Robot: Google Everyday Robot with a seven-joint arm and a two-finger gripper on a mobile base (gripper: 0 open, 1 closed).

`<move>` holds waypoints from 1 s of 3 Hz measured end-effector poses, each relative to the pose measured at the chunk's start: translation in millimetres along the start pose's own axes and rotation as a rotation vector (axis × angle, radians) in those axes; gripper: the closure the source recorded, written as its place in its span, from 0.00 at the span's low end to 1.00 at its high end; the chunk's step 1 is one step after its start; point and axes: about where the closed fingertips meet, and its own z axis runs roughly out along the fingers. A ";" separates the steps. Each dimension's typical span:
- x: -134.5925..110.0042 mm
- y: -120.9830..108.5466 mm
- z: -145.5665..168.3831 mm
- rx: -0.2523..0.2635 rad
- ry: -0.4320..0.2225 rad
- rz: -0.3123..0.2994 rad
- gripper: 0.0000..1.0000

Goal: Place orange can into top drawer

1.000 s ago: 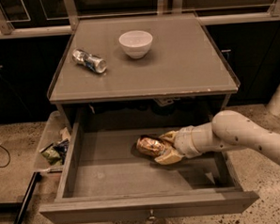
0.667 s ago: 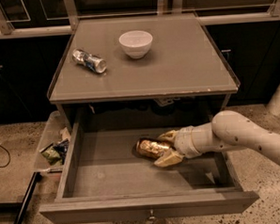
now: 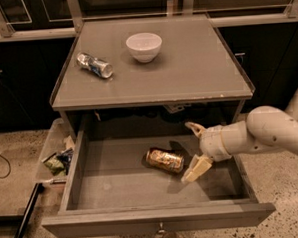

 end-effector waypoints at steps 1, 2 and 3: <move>-15.5 -8.2 -54.0 0.014 0.014 -0.035 0.00; -33.4 -21.3 -105.9 0.046 0.043 -0.087 0.00; -45.0 -44.1 -145.9 0.085 0.056 -0.135 0.00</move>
Offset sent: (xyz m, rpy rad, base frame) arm -0.0134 -0.1045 0.1641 -0.1323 -0.1548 0.0069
